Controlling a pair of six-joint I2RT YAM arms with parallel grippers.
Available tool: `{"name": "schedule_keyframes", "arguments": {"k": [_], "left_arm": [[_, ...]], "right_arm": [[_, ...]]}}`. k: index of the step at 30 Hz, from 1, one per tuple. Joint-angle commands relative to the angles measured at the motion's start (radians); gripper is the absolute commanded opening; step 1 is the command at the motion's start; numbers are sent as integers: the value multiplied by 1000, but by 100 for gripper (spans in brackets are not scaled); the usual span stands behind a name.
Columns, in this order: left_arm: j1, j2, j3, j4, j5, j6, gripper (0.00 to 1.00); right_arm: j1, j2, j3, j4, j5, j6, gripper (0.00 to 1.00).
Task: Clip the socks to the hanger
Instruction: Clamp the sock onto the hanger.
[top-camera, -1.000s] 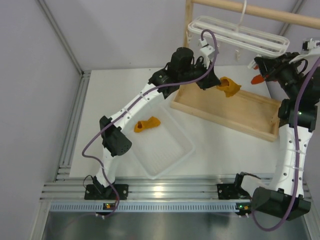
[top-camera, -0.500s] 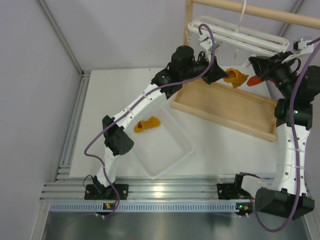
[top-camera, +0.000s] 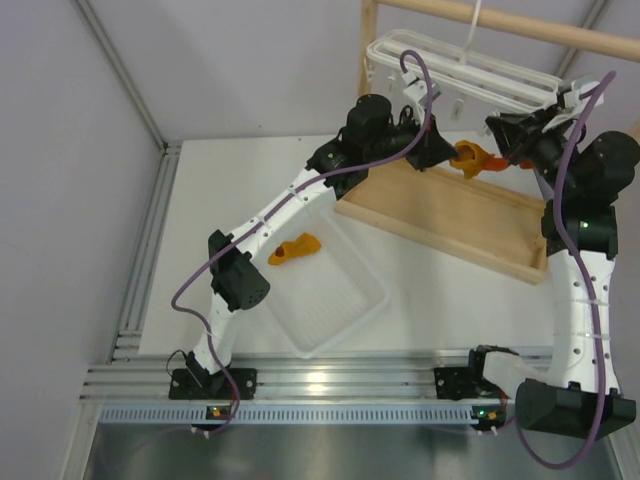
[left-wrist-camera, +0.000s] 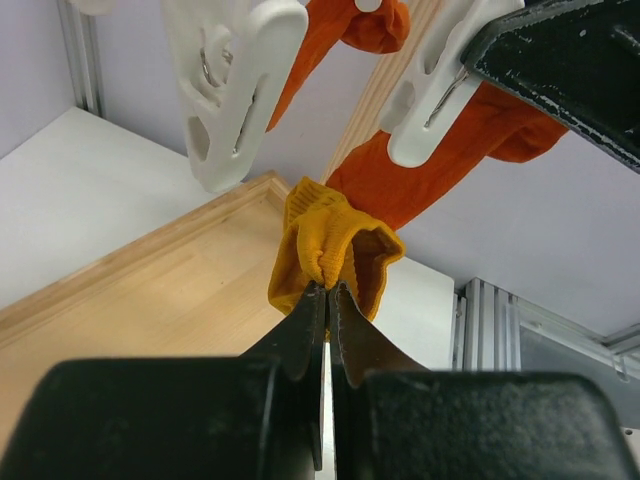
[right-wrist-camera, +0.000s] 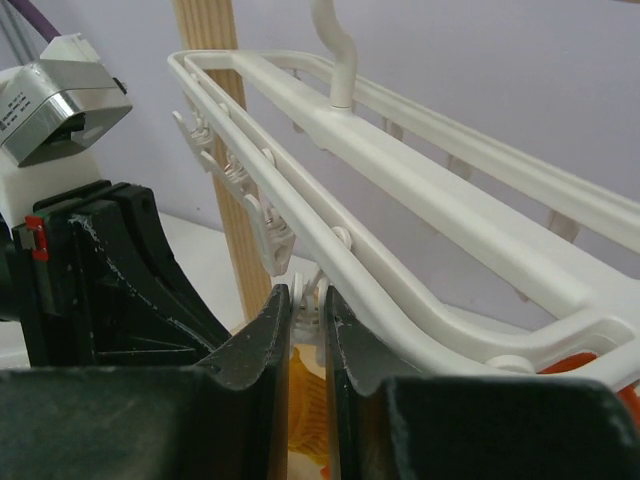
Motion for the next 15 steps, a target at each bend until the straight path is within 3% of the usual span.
{"name": "schedule_keyframes", "arguments": {"k": [1,15], "left_arm": [[-3,-17,38,83,13,-26,0],[-13,14,85,155,-13,-79,0]], "right_arm": [[45,-18,-12,-54,-141,-88,0],[50,-23,-18,-71,-173,-130,0]]}}
